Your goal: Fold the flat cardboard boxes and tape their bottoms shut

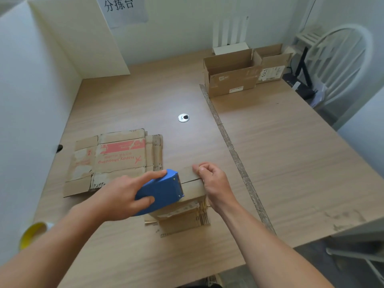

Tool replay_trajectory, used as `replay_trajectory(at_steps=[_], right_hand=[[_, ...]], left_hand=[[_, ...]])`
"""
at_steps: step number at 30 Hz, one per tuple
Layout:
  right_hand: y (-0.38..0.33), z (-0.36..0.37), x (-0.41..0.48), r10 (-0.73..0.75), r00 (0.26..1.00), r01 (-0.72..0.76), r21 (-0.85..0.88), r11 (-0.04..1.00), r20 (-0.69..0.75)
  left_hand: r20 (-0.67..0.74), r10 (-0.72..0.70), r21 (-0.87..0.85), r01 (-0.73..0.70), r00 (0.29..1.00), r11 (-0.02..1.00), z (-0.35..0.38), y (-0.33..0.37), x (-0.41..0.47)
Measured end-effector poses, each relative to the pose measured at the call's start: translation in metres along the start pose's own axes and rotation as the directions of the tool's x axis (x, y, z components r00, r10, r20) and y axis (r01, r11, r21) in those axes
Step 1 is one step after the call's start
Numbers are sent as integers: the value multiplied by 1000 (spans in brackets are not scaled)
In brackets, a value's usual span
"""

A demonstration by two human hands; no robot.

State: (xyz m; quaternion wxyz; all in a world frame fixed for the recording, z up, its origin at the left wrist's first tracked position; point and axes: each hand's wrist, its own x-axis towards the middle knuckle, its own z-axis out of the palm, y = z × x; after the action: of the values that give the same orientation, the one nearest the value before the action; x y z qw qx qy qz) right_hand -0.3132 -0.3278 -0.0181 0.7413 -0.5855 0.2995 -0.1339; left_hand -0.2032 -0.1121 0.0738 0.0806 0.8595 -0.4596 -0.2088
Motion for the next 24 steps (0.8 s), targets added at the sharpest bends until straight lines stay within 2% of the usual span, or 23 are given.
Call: replay_trajectory(at_steps=[2,8,16,24], right_hand=[[-1,-6,-1,55,998,-49,146,988,-40],[2,-45,-8,264,946,-181,367,912,-188],[0,-42,2,397,907,-366,202,909,-141],[4,-37,1,452,860,-417,184,890,-238]], left_hand=[[9,0,34,0,1000,999,-3,6,7],[33,-27,146,22,999,989,1,23,13],[76,-33,146,22,997,989,-3,22,23],[101,-46,148,31,994,989,-5,24,26]])
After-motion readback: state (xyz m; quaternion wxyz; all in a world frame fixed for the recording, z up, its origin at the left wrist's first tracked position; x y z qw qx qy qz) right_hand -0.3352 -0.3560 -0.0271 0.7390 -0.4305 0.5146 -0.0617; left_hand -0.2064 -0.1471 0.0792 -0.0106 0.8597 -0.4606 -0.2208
